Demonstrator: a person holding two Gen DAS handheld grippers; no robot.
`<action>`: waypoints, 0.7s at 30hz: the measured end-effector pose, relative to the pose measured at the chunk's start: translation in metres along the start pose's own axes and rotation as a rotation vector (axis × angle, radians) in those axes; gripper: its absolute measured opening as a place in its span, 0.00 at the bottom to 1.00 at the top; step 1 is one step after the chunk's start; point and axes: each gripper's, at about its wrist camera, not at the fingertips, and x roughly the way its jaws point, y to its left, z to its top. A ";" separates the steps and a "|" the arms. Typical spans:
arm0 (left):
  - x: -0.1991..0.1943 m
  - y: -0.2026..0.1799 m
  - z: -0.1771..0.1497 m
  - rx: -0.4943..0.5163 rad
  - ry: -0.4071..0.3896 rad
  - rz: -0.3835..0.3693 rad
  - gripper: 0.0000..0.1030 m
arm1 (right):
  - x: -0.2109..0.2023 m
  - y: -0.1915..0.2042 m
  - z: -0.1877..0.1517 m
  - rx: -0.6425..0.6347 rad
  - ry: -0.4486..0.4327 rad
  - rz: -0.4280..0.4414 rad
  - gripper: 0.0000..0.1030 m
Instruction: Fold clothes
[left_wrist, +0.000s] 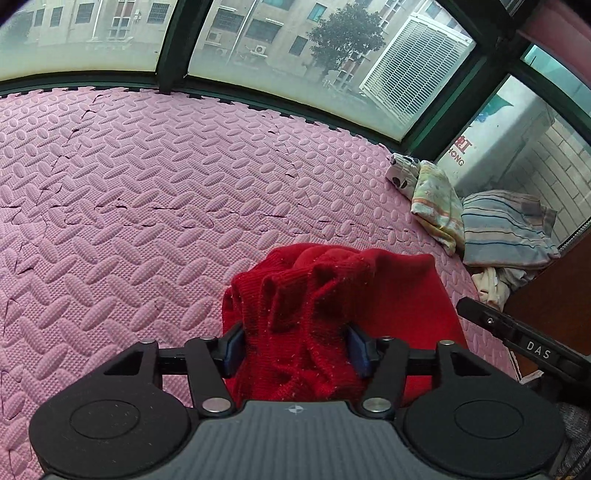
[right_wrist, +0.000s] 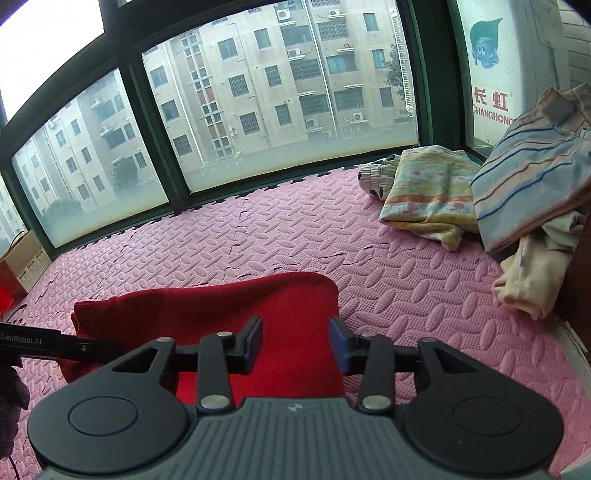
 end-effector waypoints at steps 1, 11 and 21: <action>-0.001 0.000 0.002 0.002 -0.007 0.005 0.64 | -0.006 0.004 -0.001 -0.020 -0.010 0.008 0.42; 0.005 0.004 0.016 0.016 -0.041 0.076 0.70 | -0.010 0.039 -0.048 -0.113 0.025 0.015 0.45; 0.013 0.020 0.017 -0.033 -0.017 0.053 0.79 | -0.003 0.061 -0.015 -0.172 -0.027 0.055 0.45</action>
